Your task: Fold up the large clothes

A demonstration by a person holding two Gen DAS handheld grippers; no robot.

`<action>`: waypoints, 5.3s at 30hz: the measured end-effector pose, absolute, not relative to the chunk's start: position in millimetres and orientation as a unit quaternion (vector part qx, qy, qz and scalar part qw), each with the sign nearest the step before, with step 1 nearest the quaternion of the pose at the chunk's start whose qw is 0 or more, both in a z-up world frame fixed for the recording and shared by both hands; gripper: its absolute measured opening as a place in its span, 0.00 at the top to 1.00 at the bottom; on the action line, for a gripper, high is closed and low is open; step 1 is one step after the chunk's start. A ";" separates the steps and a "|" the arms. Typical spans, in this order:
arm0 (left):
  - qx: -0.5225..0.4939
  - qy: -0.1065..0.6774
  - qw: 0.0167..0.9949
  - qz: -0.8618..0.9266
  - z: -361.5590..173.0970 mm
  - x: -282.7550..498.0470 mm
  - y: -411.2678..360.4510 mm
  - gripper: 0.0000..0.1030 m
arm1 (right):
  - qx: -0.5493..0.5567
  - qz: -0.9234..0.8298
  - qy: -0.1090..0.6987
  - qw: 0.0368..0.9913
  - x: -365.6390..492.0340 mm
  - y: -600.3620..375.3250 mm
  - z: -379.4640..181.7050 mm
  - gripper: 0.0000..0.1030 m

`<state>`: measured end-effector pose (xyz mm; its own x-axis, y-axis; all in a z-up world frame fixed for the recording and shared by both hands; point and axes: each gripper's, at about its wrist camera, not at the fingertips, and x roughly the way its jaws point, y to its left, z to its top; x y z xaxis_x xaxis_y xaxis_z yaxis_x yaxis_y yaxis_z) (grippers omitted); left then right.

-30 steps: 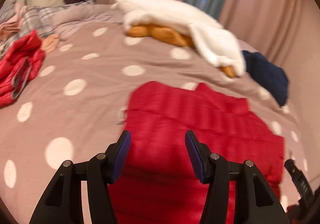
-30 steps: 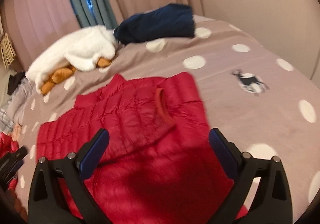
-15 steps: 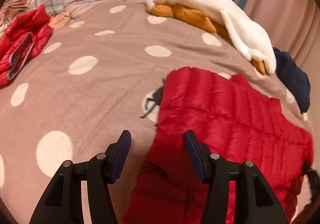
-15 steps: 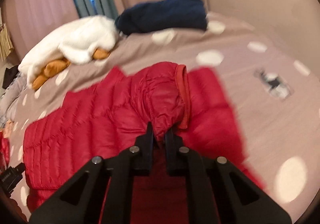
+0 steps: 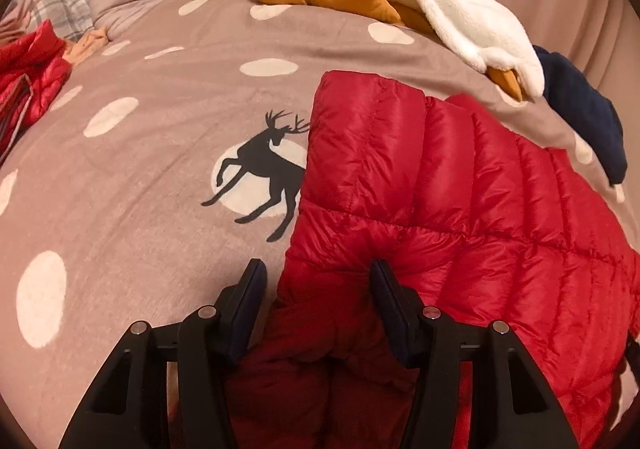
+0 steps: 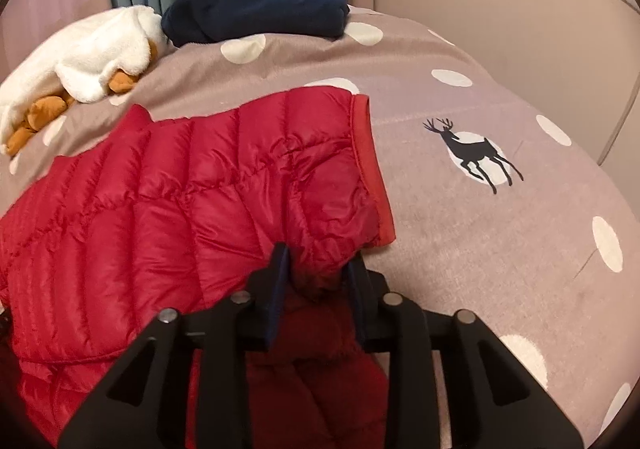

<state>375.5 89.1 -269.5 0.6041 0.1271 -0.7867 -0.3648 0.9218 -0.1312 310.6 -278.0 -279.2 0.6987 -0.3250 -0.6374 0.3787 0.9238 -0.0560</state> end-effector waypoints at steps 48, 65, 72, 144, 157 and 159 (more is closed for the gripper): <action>-0.157 0.364 0.914 0.086 -265.1 417.8 74.3 0.73 | 0.038 -0.093 0.328 0.939 373.9 -235.6 -293.1 1.00; -0.215 0.382 0.898 0.022 -239.7 394.8 94.3 0.58 | 0.070 -0.071 0.352 0.931 354.6 -248.2 -278.3 0.94; -0.271 0.287 0.918 0.036 -178.8 275.9 149.4 0.01 | 0.074 -0.149 0.246 0.955 227.1 -269.4 -223.1 0.00; -0.246 0.355 0.900 0.058 -268.2 149.7 48.2 0.70 | 0.145 -0.108 0.286 0.941 71.5 -239.4 -331.3 0.77; -0.182 0.260 0.946 0.069 -194.5 117.4 40.9 0.75 | 0.126 -0.073 0.200 0.969 42.2 -230.9 -255.1 0.87; -0.191 0.244 0.948 0.066 -179.1 112.1 44.5 0.76 | 0.140 -0.067 0.190 0.969 38.9 -233.4 -243.0 0.87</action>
